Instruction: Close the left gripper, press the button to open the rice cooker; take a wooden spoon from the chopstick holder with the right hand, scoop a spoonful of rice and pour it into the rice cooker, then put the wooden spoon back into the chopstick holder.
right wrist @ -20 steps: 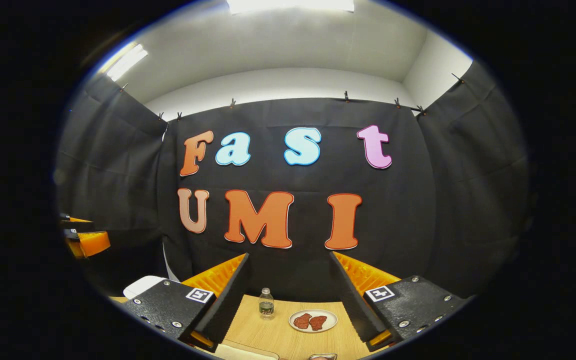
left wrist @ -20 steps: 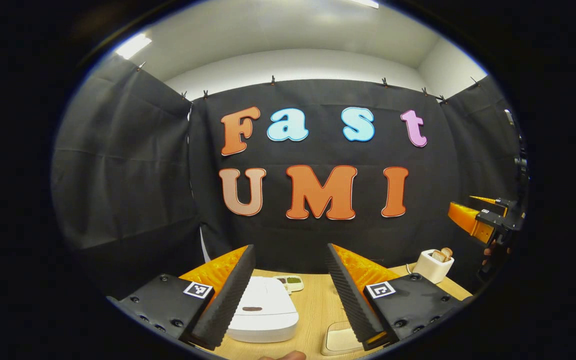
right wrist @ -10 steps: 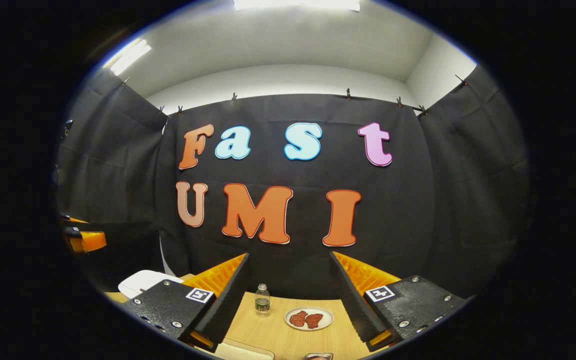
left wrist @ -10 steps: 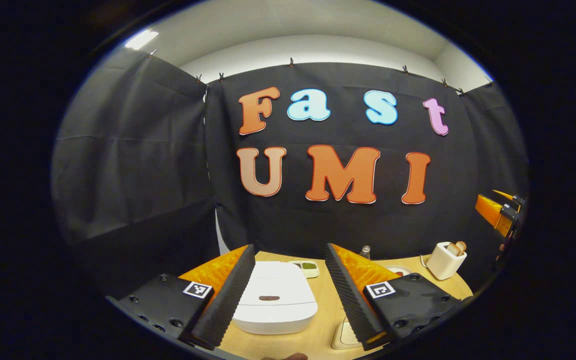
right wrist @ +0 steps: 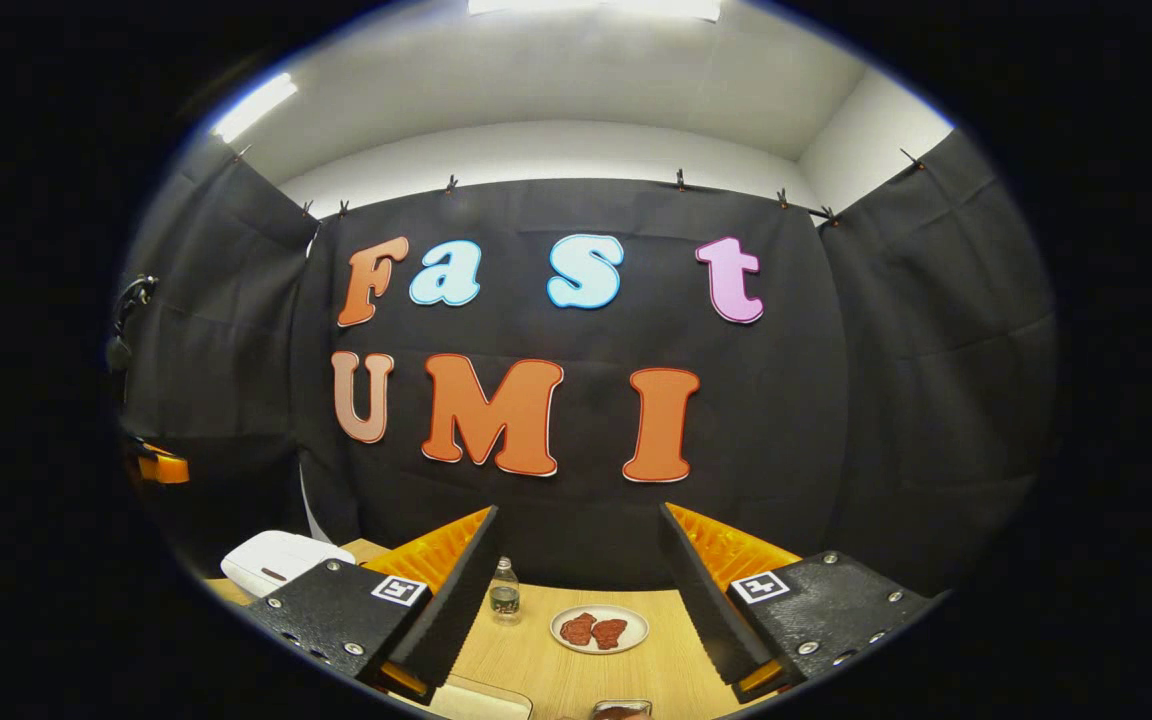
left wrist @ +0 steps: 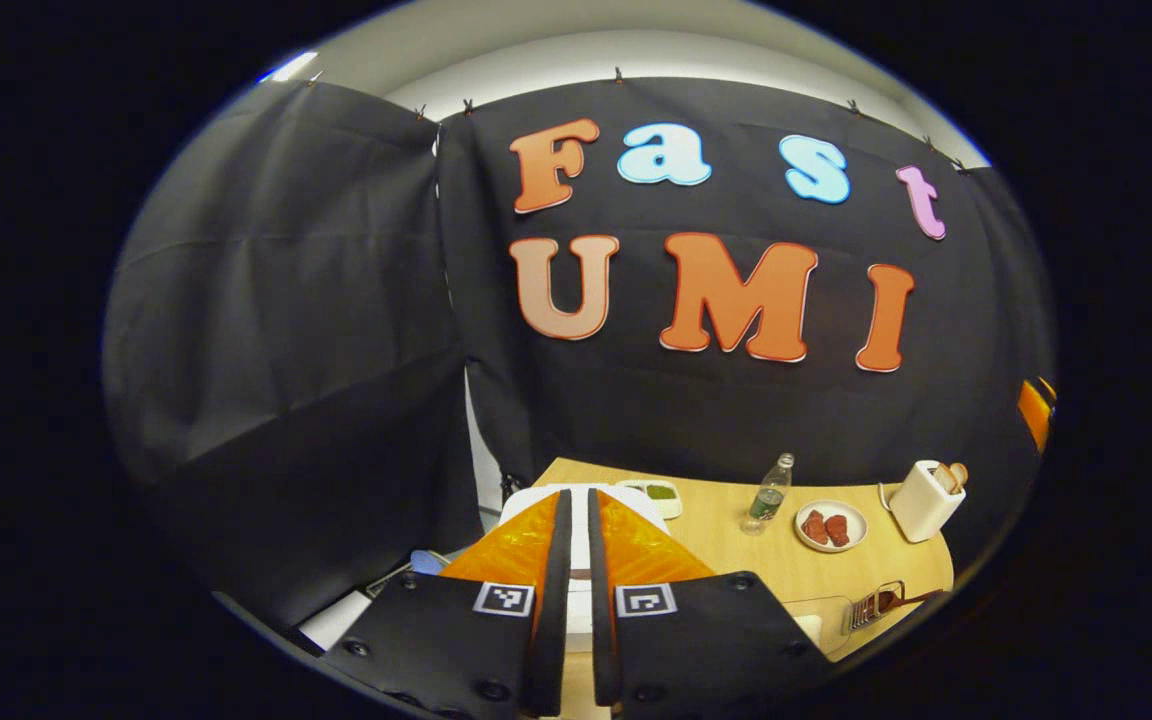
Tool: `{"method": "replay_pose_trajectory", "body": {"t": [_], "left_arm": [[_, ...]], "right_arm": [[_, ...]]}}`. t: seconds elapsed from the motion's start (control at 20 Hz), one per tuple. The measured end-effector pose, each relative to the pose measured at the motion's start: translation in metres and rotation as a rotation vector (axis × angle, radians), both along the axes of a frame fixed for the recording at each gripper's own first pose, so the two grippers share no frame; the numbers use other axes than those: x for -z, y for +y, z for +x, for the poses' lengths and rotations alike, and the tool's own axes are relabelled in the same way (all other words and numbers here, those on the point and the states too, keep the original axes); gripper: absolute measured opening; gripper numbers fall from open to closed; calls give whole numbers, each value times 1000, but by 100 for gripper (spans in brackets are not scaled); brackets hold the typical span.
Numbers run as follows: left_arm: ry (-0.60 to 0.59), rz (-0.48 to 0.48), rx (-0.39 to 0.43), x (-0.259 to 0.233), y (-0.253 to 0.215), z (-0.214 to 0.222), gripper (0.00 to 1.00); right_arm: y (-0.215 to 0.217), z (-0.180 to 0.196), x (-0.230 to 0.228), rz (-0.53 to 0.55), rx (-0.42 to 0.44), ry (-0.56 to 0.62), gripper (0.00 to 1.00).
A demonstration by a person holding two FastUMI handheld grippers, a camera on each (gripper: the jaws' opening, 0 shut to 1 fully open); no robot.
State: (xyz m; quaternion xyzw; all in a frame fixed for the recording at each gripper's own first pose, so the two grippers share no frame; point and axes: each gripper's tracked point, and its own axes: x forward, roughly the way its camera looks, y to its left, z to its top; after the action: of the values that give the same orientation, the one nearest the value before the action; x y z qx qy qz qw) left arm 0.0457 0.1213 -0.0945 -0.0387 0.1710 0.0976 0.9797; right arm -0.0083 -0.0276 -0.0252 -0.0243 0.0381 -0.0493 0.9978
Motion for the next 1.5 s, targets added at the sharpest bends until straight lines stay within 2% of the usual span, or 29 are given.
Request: {"method": "replay_pose_trajectory", "body": {"t": [0.15, 0.2, 0.25, 0.35, 0.5, 0.6, 0.75, 1.0, 1.25, 1.5], "left_arm": [[74, -120, -7, 21, 11, 13, 13], [108, -172, 0, 30, 12, 16, 6], [140, -216, 1, 38, 13, 21, 5], [215, -292, 12, 61, 18, 32, 7], [334, -397, 25, 86, 18, 45, 5], [443, -432, 11, 116, 19, 53, 5], [574, -509, 36, 149, 5, 61, 5], [679, -517, 48, 188, -5, 79, 5], [739, -497, 32, 219, -6, 82, 5], [732, -521, 12, 223, -4, 77, 6]], "right_arm": [[-14, -8, 5, -11, 43, 9, 95], [-19, -12, 7, -17, 60, 14, 95], [-24, -15, 10, -23, 79, 19, 95], [-36, -24, 16, -31, 119, 36, 95], [-55, -39, 24, -38, 183, 64, 95], [-67, -48, 29, -43, 226, 81, 95], [-81, -58, 39, -46, 281, 116, 95], [-96, -73, 58, -35, 347, 163, 95], [-97, -75, 77, -33, 359, 203, 95], [-94, -74, 97, -23, 350, 247, 95]]}}
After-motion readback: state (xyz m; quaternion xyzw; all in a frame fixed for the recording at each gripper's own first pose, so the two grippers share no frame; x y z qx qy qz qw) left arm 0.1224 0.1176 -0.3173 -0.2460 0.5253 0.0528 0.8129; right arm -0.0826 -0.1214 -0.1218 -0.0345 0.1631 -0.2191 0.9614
